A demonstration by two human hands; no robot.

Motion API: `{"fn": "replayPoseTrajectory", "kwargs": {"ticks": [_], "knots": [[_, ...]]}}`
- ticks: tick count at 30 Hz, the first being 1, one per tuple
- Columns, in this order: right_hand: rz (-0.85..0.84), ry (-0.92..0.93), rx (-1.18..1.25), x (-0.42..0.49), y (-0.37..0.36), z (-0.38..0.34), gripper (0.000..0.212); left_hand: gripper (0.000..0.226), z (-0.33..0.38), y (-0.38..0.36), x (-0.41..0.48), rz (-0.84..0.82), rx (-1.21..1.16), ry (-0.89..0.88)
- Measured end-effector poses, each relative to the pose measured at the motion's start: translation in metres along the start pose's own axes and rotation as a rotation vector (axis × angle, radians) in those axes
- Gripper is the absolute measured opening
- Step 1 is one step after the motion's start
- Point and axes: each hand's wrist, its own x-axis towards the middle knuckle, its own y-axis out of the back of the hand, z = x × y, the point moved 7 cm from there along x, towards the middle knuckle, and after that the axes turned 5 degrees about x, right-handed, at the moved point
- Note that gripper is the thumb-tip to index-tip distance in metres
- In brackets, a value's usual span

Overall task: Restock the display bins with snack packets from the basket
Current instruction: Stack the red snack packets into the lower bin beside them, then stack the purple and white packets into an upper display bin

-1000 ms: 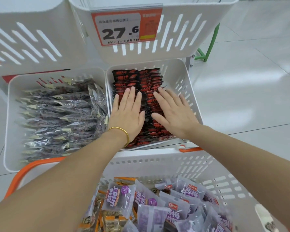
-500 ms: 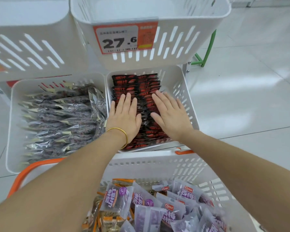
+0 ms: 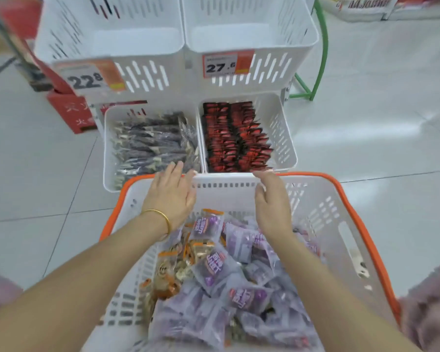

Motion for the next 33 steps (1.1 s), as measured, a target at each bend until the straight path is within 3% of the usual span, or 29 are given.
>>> {"fn": "replayPoseTrajectory", "kwargs": {"ticks": [7,13,15,19,24,30,33], "knots": [[-0.329,-0.136,-0.428,-0.078,-0.023,0.052,0.039,0.056,-0.046,-0.04,-0.066,-0.098,0.139,0.075],[-0.543,0.009,-0.829,-0.078,-0.053,0.066,0.053,0.053,-0.035,-0.046,-0.065,-0.096,0.022,0.034],[-0.545,0.036,-0.886,-0.076,-0.067,0.062,0.051,0.052,-0.027,-0.049,-0.063,-0.093,-0.028,0.0],[-0.487,0.18,-0.853,-0.071,-0.083,0.041,0.025,0.054,-0.011,-0.073,-0.064,-0.177,-0.118,-0.109],[-0.336,-0.15,-0.352,-0.056,-0.052,0.039,0.029,0.077,0.021,-0.124,-0.069,-0.439,-0.305,-0.135],[-0.477,-0.145,-0.545,-0.068,-0.043,0.046,0.033,0.092,0.028,-0.152,-0.065,-0.441,-0.287,0.059],[-0.51,-0.153,-0.603,-0.071,-0.045,0.048,0.034,0.081,0.019,-0.149,-0.064,-0.433,-0.299,0.166]]}}
